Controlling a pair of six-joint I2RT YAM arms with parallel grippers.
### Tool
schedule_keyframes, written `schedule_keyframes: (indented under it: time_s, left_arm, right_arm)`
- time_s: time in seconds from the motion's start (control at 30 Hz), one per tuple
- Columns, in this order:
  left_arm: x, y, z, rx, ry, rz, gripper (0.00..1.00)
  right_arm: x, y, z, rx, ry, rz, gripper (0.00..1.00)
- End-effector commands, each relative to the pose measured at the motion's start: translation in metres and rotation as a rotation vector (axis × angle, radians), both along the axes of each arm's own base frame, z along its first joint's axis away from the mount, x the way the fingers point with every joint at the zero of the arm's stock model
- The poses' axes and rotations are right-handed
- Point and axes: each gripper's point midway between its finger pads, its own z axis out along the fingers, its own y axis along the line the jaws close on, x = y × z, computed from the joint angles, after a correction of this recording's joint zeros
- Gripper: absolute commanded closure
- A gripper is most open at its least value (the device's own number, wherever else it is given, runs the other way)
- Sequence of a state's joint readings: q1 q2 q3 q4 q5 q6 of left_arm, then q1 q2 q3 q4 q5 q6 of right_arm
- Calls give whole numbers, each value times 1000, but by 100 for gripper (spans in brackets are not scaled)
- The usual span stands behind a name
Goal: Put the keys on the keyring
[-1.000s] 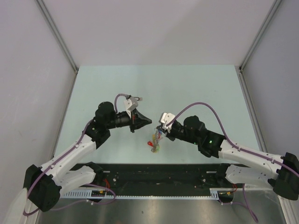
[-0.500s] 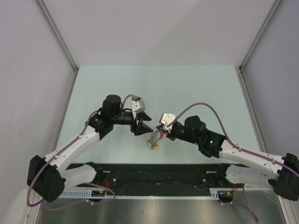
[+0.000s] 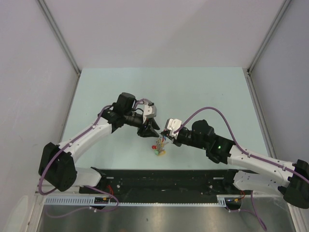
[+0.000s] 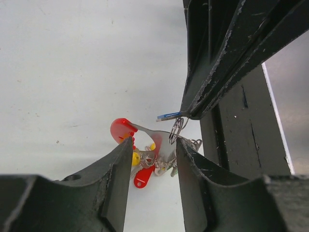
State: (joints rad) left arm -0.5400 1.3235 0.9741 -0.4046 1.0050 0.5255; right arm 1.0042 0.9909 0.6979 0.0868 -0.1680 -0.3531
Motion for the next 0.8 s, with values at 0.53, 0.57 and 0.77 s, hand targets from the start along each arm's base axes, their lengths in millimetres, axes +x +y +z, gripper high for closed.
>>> schedule_keyframes:
  time_s: [0.53, 0.57, 0.77]
  left_arm:
    - [-19, -12, 23, -104, 51, -130, 71]
    - [-20, -12, 24, -106, 54, -132, 71]
    - [-23, -13, 26, -118, 62, -145, 72]
  right_arm:
    - [1, 5, 33, 85, -62, 19, 100]
    - [1, 6, 33, 83, -63, 20, 100]
    - [2, 6, 33, 84, -62, 19, 100]
